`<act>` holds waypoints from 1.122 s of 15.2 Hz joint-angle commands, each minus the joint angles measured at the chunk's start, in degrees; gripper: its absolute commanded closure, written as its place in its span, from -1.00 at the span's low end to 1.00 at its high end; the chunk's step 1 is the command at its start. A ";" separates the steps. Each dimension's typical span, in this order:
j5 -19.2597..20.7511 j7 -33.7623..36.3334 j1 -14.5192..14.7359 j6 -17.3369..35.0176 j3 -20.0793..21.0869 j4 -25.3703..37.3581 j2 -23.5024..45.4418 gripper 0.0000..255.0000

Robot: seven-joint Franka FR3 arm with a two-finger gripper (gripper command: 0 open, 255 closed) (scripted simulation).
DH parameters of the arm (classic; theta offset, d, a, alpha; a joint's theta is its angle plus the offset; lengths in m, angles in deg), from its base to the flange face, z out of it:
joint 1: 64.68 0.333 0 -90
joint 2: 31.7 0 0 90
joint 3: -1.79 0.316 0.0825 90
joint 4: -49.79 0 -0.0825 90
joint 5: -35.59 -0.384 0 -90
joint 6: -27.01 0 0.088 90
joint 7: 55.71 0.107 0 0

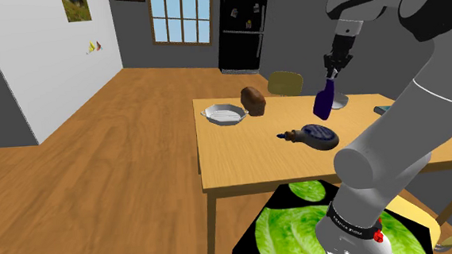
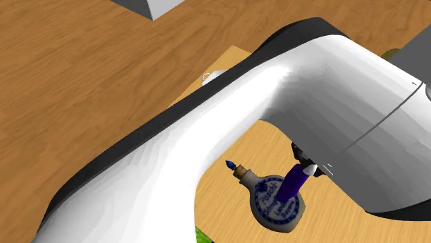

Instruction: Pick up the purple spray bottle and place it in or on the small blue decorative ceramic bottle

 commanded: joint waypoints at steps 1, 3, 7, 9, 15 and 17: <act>0.06 0.11 0.00 0.53 0.04 -0.61 -0.14 1.00; 0.06 0.10 0.00 0.53 0.04 -0.61 -0.13 1.00; 0.06 0.10 0.00 0.53 0.04 -0.61 -0.13 1.00; 0.06 0.11 0.00 0.53 0.04 -0.62 -0.14 -1.00; -0.11 -0.02 0.12 -3.33 0.18 3.43 0.06 -1.00; -0.38 -0.23 0.22 -6.82 0.22 7.35 0.55 -1.00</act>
